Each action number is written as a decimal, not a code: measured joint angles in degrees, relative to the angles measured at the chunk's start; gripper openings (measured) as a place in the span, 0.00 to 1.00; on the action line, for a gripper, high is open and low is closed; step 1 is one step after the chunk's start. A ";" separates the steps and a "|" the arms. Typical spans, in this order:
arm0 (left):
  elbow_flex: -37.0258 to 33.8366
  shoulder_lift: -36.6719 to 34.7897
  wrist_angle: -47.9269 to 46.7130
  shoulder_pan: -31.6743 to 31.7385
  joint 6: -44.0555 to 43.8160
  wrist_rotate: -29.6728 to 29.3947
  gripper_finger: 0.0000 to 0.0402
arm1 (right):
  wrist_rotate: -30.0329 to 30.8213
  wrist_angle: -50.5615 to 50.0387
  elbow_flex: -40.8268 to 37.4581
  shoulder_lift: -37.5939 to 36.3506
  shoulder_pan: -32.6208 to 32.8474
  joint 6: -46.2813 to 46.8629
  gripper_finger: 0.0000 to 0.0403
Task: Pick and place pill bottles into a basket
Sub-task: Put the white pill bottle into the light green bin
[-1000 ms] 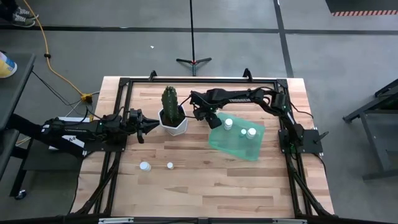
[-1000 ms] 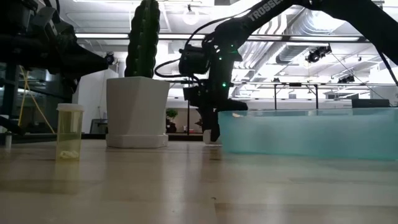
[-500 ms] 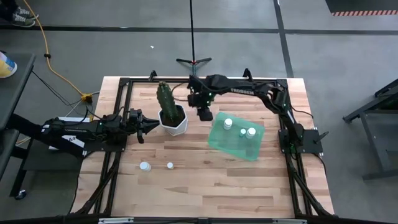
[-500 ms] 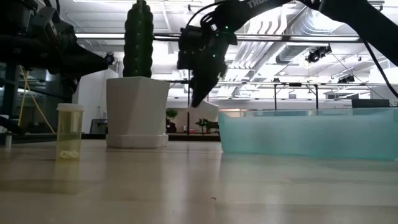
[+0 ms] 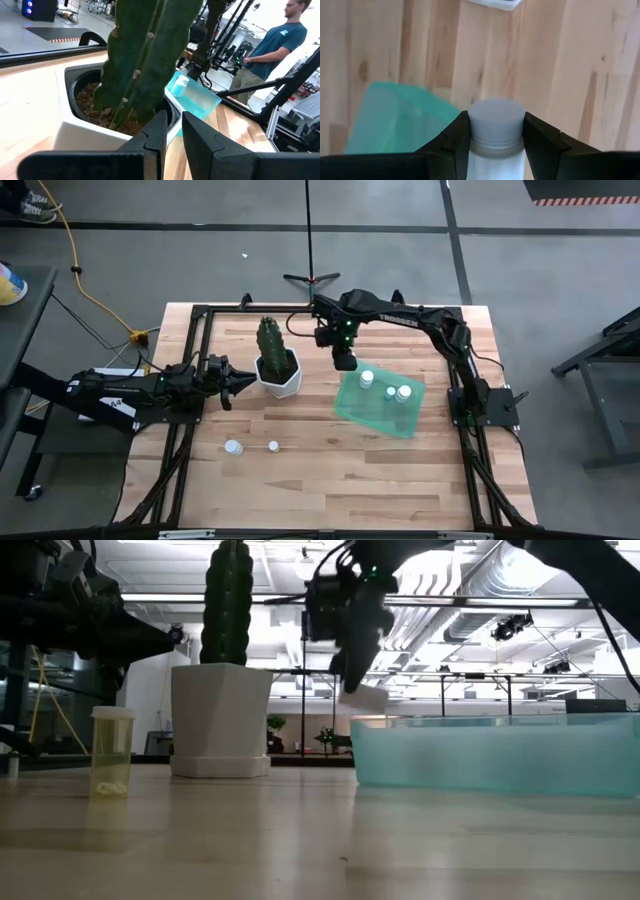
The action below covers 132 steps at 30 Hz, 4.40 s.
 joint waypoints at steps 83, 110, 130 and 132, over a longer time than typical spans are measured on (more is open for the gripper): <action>-0.02 0.00 0.02 0.00 -0.02 -0.31 0.24 | 59.16 103.27 -82.03 -27.23 34.88 53.74 0.36; -0.01 0.01 0.02 0.00 -0.09 -0.26 0.24 | 56.84 105.17 -82.03 -27.23 34.86 52.11 0.42; -0.01 0.01 0.13 0.00 -0.04 -0.15 0.24 | 34.04 103.03 -81.96 -53.75 32.95 41.77 0.32; -0.01 0.00 0.12 0.00 -0.02 -0.09 0.24 | 32.90 96.24 -81.94 -59.85 32.14 40.33 0.26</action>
